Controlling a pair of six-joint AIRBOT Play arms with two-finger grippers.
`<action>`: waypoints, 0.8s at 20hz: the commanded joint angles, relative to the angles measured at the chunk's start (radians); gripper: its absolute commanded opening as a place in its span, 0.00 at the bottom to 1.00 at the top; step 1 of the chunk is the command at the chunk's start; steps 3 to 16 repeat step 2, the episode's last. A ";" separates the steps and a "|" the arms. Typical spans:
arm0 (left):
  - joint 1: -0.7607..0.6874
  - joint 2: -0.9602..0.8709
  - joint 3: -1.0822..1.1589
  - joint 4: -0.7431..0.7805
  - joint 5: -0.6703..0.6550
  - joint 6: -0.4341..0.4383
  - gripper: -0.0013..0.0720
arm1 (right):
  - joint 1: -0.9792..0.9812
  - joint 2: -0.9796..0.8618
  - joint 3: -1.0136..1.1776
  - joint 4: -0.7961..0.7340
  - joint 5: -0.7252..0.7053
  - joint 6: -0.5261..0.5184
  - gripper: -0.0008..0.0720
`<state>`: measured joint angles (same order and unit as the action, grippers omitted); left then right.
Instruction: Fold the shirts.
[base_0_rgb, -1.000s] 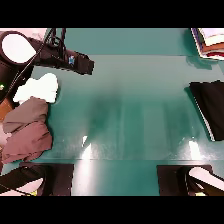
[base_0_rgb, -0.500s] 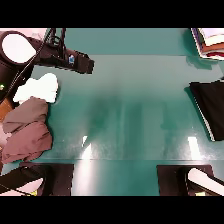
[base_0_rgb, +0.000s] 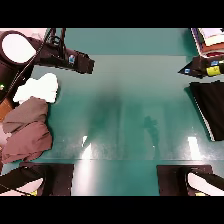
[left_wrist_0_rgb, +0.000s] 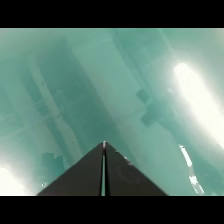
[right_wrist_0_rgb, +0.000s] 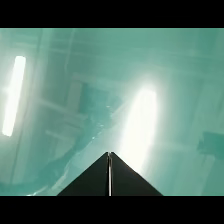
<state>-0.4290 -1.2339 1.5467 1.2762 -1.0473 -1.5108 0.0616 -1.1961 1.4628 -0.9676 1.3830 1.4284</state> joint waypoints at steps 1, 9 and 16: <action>0.000 0.000 0.000 0.000 0.000 0.000 0.05 | 0.055 0.000 0.001 0.004 -0.021 -0.001 0.04; 0.000 0.000 0.000 0.000 0.000 0.000 0.05 | 0.055 0.000 0.001 0.004 -0.021 -0.001 0.04; 0.000 0.000 0.000 0.000 0.000 0.000 0.05 | 0.055 0.000 0.001 0.004 -0.021 -0.001 0.04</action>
